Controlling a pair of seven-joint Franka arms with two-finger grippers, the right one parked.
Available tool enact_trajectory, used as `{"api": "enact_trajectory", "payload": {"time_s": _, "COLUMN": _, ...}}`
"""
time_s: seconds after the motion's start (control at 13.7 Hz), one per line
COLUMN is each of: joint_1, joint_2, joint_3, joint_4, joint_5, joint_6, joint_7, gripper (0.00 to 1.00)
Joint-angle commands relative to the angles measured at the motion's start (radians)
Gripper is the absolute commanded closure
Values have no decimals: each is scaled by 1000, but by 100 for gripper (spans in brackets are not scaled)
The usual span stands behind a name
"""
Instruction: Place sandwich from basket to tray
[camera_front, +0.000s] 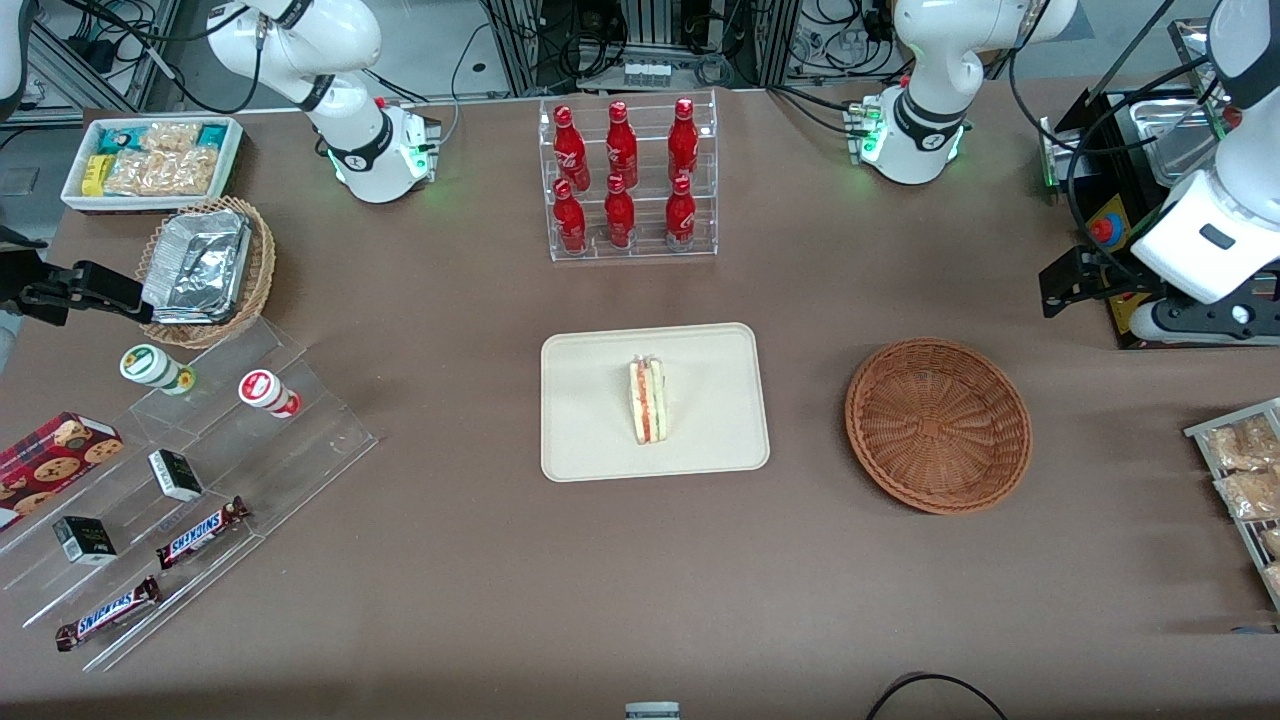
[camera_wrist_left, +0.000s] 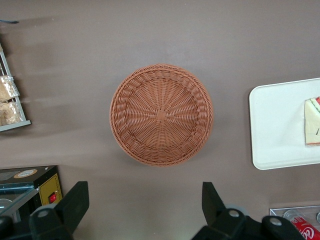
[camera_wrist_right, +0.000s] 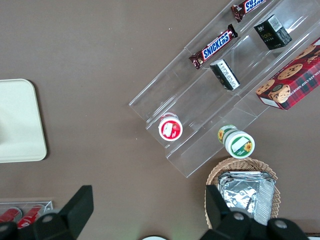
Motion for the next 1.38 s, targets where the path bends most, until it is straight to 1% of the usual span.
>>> {"api": "enact_trajectory", "payload": {"time_s": 0.0, "joint_1": 2, "joint_2": -75, "joint_3": 16, "joint_4": -61, "joint_5": -20, "joint_6": -7, "joint_7": 23, "gripper": 0}}
{"api": "enact_trajectory", "payload": {"time_s": 0.73, "joint_1": 15, "joint_2": -68, "joint_3": 25, "joint_4": -46, "joint_5": -20, "joint_6": -32, "joint_7": 13, "gripper": 0}}
{"api": "enact_trajectory", "payload": {"time_s": 0.87, "joint_1": 37, "joint_2": -68, "joint_3": 24, "joint_4": -48, "joint_5": -21, "joint_6": -33, "joint_7": 14, "gripper": 0}}
{"api": "enact_trajectory", "payload": {"time_s": 1.09, "joint_1": 27, "joint_2": -71, "joint_3": 27, "joint_4": -46, "joint_5": -21, "joint_6": -50, "joint_7": 10, "gripper": 0}}
{"api": "enact_trajectory", "payload": {"time_s": 1.17, "joint_1": 18, "joint_2": -71, "joint_3": 42, "joint_4": -46, "joint_5": -21, "joint_6": -58, "joint_7": -3, "gripper": 0}}
{"api": "enact_trajectory", "payload": {"time_s": 1.31, "joint_1": -31, "joint_2": -71, "joint_3": 102, "joint_4": -46, "joint_5": -20, "joint_6": -64, "joint_7": -6, "gripper": 0}}
